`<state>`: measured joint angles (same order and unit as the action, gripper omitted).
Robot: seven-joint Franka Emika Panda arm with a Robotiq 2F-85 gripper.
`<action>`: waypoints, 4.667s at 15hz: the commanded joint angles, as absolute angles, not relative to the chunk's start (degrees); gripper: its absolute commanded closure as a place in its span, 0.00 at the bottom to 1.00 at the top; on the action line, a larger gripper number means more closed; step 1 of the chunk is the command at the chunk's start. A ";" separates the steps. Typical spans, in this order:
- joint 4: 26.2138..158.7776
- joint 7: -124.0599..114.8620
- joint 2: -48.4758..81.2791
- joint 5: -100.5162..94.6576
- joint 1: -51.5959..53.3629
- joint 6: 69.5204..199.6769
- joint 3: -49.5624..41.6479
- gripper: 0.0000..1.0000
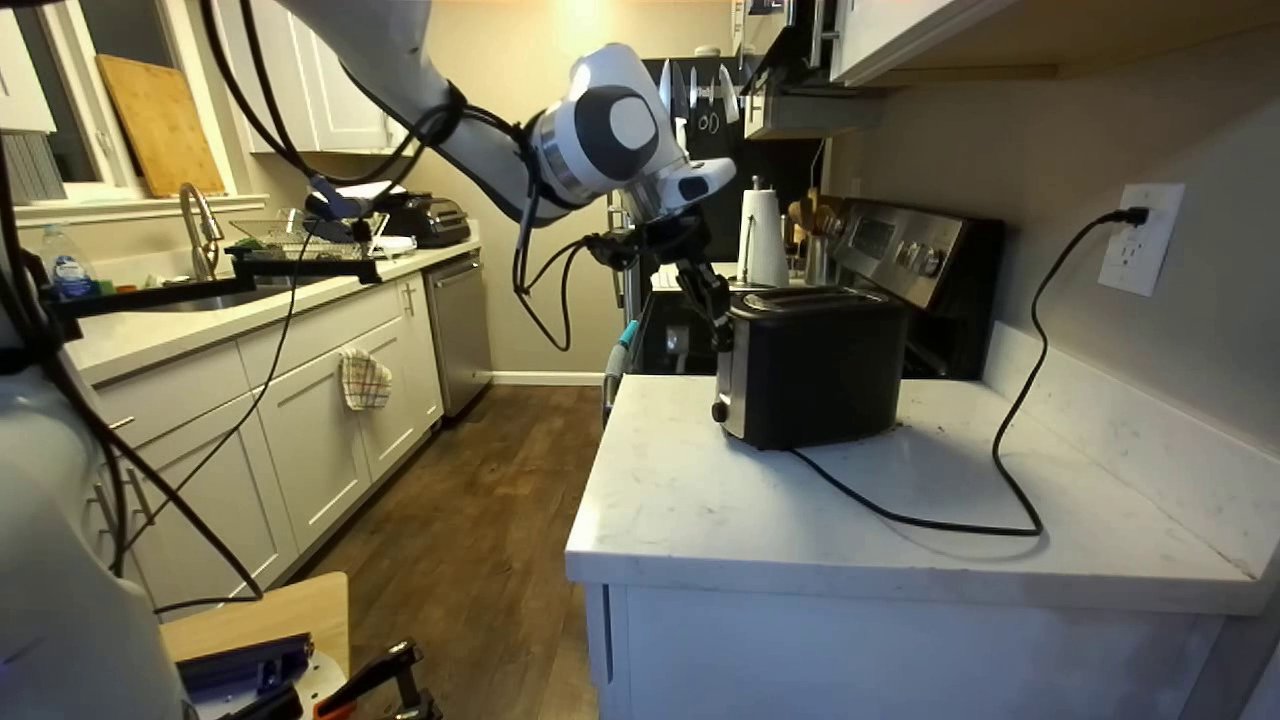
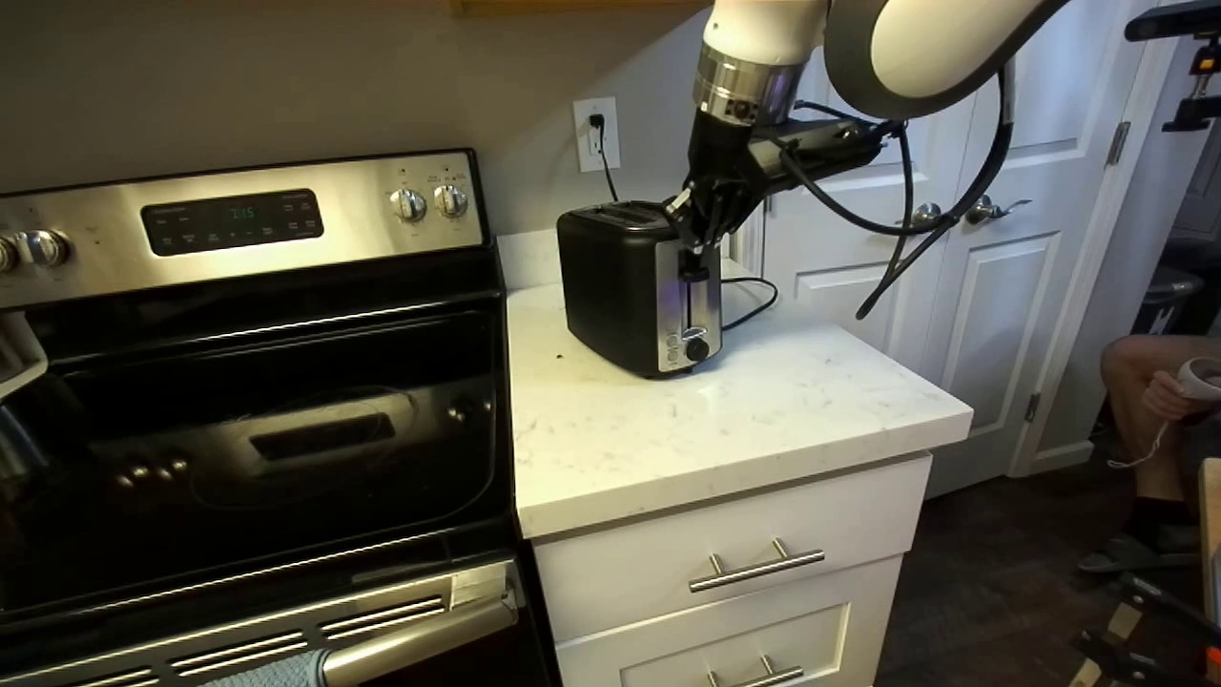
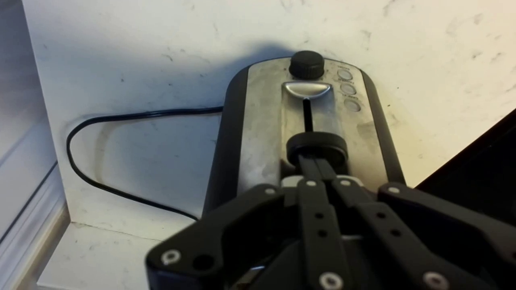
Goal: Push the black toaster lever fully downwards
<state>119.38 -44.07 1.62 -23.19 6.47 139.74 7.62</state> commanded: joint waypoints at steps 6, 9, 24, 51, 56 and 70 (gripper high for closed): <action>120.36 -44.68 3.32 -24.12 6.99 142.39 6.77 1.00; 120.47 -45.19 4.42 -24.51 7.15 142.65 6.52 1.00; 119.44 -43.85 5.02 -23.20 8.24 141.02 5.56 0.99; 124.03 -44.34 12.00 -24.41 7.72 155.44 2.70 1.00; 124.19 -45.26 12.18 -25.12 8.22 156.35 2.12 1.00; 129.45 -47.16 2.55 -27.69 11.96 153.49 3.96 1.00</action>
<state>125.10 -44.24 5.95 -24.52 10.75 152.75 3.66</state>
